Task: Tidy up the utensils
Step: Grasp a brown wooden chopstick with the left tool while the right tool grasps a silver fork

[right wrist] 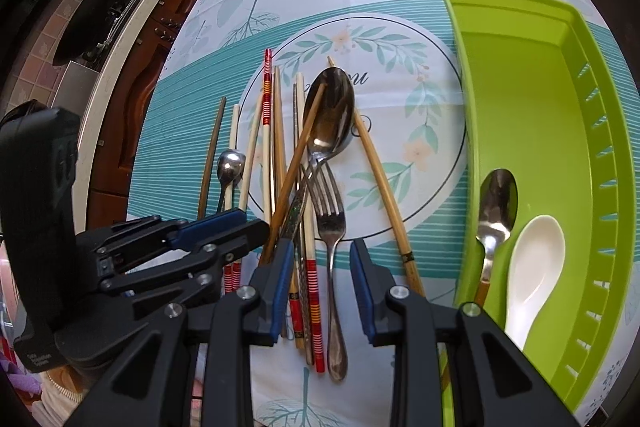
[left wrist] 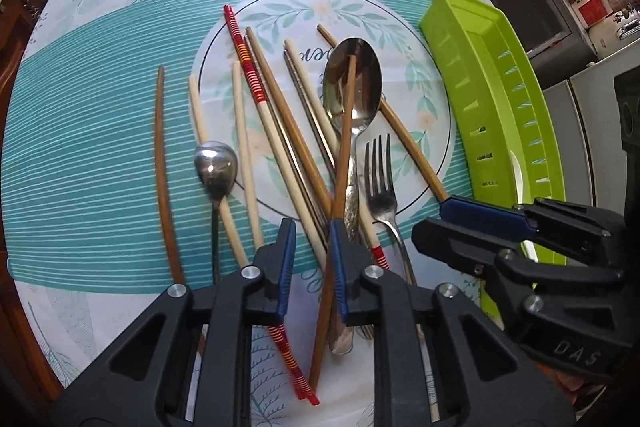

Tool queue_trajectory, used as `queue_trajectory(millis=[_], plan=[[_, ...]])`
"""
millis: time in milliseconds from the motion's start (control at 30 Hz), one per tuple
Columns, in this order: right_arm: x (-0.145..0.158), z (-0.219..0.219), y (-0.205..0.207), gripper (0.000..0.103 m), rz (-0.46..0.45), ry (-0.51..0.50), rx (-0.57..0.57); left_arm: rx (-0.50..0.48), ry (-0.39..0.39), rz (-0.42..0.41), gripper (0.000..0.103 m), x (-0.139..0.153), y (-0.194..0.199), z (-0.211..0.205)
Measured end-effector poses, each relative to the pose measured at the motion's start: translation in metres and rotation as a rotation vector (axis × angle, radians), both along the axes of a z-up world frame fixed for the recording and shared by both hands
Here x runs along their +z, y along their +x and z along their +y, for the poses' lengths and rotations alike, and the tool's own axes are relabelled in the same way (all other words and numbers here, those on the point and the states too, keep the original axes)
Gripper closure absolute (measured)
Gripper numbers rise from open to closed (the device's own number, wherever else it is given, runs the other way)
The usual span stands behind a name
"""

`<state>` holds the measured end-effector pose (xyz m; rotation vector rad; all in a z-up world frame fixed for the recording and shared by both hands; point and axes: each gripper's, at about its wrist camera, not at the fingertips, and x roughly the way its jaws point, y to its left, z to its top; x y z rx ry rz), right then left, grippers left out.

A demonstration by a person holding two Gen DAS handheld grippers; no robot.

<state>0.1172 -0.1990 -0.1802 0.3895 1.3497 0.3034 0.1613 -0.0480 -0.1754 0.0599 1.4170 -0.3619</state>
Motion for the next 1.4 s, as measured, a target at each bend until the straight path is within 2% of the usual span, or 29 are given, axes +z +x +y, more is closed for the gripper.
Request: queue_trajectory(millis=[167, 400, 533, 967, 1400], plan=[[-0.001, -0.004, -0.001, 0.074, 0.004, 0.008, -0.009, 0.006, 0.024, 0.022, 0.099, -0.006, 0.008, -0.008], [0.001, -0.005, -0.002, 0.074, -0.001, 0.011, -0.011, 0.035, -0.023, 0.044, 0.099, -0.003, 0.014, -0.001], [0.002, -0.005, -0.002, 0.074, -0.001, 0.014, -0.011, 0.02, -0.04, 0.041, 0.099, 0.002, 0.017, -0.005], [-0.002, -0.007, -0.003, 0.074, 0.009, 0.02, -0.024, -0.01, 0.008, 0.06, 0.099, -0.013, 0.018, -0.032], [-0.009, -0.003, 0.0, 0.074, 0.032, -0.005, -0.008, 0.05, -0.047, 0.082, 0.099, -0.015, 0.012, -0.004]])
